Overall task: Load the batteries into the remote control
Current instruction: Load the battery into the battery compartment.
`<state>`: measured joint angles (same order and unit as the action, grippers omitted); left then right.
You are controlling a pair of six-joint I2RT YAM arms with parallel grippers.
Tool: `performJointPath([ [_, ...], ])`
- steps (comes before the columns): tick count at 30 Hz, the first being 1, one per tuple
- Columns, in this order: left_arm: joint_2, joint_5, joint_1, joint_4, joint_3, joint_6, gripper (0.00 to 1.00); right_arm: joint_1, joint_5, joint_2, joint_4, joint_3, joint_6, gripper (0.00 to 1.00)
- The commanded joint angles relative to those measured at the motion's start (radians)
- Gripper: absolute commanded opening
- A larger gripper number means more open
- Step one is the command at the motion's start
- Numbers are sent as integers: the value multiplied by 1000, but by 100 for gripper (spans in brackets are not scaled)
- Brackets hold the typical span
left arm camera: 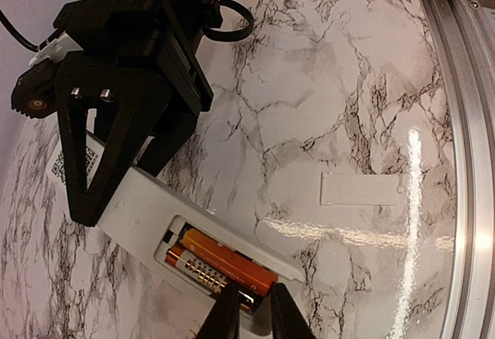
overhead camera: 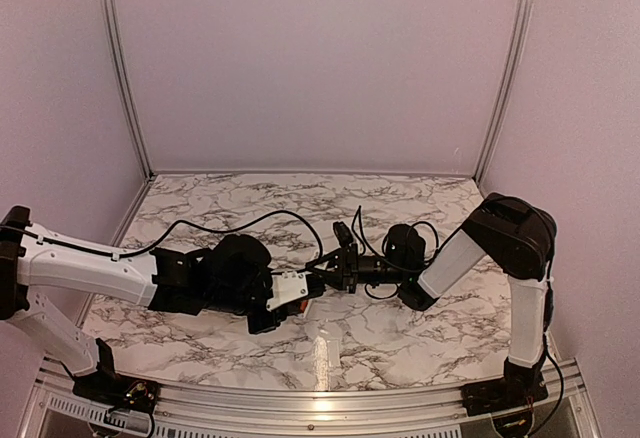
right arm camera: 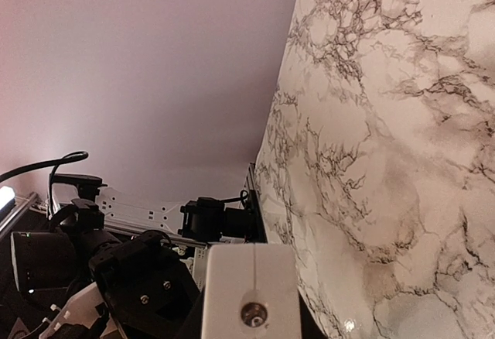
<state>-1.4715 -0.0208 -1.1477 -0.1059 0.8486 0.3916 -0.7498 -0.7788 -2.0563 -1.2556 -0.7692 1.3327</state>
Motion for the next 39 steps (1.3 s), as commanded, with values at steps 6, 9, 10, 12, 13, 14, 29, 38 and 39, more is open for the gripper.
performJointPath([
  [6,-41,-43,-3,-10,49,-21,15,-17,-10,28,-22,-27,9,0],
  [9,-47,-47,-3,-19,53,-23,14,-17,-9,30,-22,-26,8,0],
  [10,-46,-48,-2,-21,52,-22,14,-17,-10,29,-22,-27,8,0],
  [12,-36,-48,-3,-23,50,-27,16,-17,-13,28,-21,-27,7,0],
  [13,-27,-48,-3,-23,46,-32,18,-17,-13,28,-20,-27,4,0],
  [14,-16,-47,-3,-22,43,-36,22,-16,-14,28,-17,-28,0,0],
  [29,207,-50,74,36,-48,-388,99,-8,-19,38,-6,-25,-23,0],
  [38,176,353,214,157,-116,-700,99,-8,-34,60,-26,-25,-28,0],
  [39,165,375,216,184,-126,-714,99,-7,-38,61,-29,-25,-27,0],
])
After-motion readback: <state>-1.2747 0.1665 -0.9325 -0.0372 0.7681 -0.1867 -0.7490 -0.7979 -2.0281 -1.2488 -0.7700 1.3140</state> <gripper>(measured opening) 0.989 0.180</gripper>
